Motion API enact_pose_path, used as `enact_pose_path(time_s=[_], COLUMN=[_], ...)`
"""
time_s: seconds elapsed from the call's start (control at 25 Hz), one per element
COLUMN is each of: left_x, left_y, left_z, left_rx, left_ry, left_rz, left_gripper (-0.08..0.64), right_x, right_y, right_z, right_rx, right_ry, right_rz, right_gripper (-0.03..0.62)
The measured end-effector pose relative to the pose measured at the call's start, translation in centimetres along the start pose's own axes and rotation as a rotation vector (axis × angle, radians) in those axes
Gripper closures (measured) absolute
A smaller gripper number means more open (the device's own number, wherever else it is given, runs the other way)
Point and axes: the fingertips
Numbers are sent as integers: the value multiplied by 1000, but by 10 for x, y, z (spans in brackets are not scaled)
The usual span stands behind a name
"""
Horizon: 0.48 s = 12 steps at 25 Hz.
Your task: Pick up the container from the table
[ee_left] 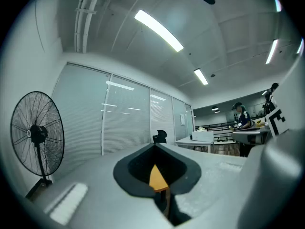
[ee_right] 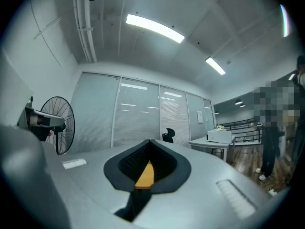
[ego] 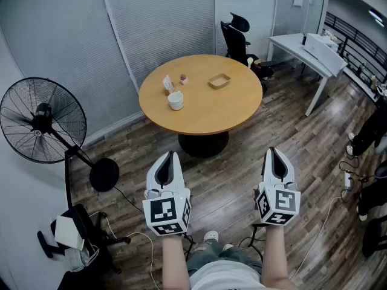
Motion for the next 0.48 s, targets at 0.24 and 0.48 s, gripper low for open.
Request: enact_pose_path(time_s=[0.24, 0.48], left_x=[-1, -9], left_y=[2, 1], left_z=[-2, -1], left_rx=[-2, -2], left_ry=[0, 13], left_rz=[-4, -3], left_gripper=[558, 558], right_x=[0, -5], right_y=[1, 0], right_z=[-3, -2], right_rx=[1, 2], right_ry=[-3, 1], right_rz=[-1, -4], right_gripper=[565, 565])
Point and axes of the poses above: the fingertips, and each gripper's own axes: x backward along the fingers, z to its right, y out of its underside, and after that the axes turned 4 degrees about -z, right-handed
